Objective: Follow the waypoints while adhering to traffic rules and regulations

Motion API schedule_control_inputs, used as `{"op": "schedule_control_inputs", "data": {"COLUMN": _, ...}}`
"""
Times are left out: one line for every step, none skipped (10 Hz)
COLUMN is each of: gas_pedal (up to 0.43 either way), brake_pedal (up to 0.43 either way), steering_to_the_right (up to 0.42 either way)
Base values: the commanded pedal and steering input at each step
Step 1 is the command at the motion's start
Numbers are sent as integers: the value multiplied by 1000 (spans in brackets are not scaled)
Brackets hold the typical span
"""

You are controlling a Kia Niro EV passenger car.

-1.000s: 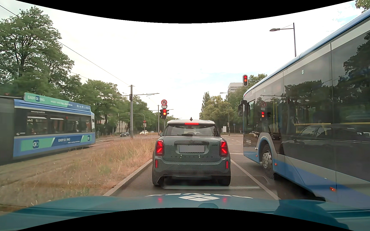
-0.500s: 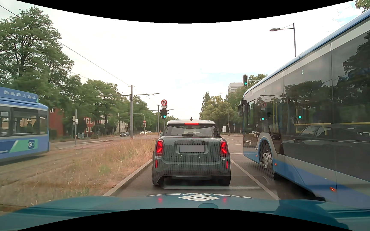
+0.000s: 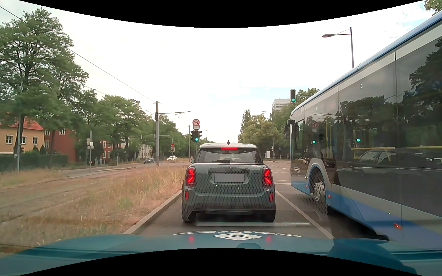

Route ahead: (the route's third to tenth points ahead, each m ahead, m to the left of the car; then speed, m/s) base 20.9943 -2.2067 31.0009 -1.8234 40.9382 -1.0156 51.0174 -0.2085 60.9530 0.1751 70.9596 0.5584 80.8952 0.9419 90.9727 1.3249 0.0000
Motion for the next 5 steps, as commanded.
{"op": "schedule_control_inputs", "data": {"gas_pedal": 0, "brake_pedal": 238, "steering_to_the_right": -9}}
{"op": "schedule_control_inputs", "data": {"gas_pedal": 0, "brake_pedal": 232, "steering_to_the_right": -10}}
{"op": "schedule_control_inputs", "data": {"gas_pedal": 0, "brake_pedal": 238, "steering_to_the_right": -10}}
{"op": "schedule_control_inputs", "data": {"gas_pedal": 0, "brake_pedal": 238, "steering_to_the_right": -10}}
{"op": "schedule_control_inputs", "data": {"gas_pedal": 0, "brake_pedal": 238, "steering_to_the_right": -10}}
